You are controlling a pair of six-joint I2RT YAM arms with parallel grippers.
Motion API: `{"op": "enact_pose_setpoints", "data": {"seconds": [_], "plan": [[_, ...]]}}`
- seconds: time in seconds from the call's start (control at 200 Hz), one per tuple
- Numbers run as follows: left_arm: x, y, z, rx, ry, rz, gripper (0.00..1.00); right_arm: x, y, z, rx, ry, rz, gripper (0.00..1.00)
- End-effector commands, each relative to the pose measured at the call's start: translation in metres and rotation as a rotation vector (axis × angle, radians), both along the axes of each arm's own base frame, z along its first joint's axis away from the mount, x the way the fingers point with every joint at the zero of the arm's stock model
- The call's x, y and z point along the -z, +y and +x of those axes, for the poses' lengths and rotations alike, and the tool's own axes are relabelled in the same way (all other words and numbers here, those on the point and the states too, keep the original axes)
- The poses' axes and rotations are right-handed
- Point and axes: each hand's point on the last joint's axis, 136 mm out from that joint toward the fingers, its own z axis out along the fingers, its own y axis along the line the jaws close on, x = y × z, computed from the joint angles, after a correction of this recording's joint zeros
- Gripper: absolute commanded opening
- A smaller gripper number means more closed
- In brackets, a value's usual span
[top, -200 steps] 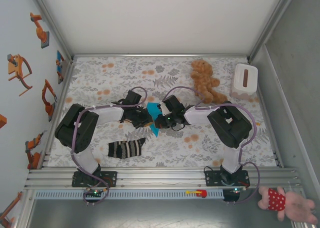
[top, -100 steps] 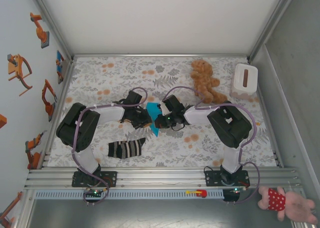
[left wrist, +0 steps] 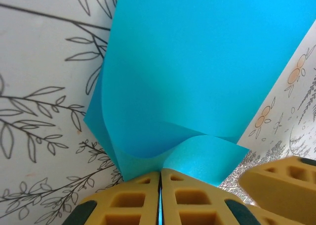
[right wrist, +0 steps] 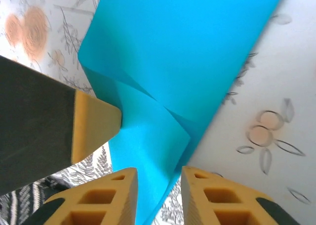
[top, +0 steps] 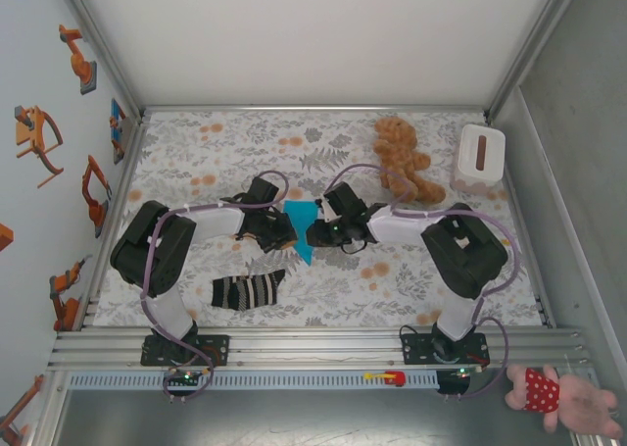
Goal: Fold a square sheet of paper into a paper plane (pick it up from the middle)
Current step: Third fold the triangle at the center of the table.
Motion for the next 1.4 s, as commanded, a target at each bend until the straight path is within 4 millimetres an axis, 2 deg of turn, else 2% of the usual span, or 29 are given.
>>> {"op": "enact_pose_setpoints", "data": {"seconds": [0.0,0.09,0.265,0.511,0.896,1.392], "plan": [[0.03,0.023,-0.007,-0.067,0.061,0.106,0.09,-0.012,-0.022,0.007,0.076,-0.054,-0.05,0.32],[0.031,0.021,-0.004,-0.089,0.053,0.093,0.09,-0.015,-0.02,0.005,0.065,-0.049,-0.031,0.3],[0.027,0.013,0.005,-0.103,0.026,0.058,0.09,-0.021,0.001,-0.003,0.025,0.0,0.097,0.15],[0.033,0.015,0.002,-0.107,0.047,0.077,0.09,-0.011,0.027,-0.012,-0.023,0.077,0.144,0.0],[0.039,0.017,-0.003,-0.1,0.076,0.094,0.09,0.003,0.041,-0.014,-0.043,0.116,0.132,0.0],[0.042,0.023,-0.007,-0.068,0.109,0.144,0.09,0.022,0.027,-0.017,-0.04,0.123,0.043,0.0]]}}
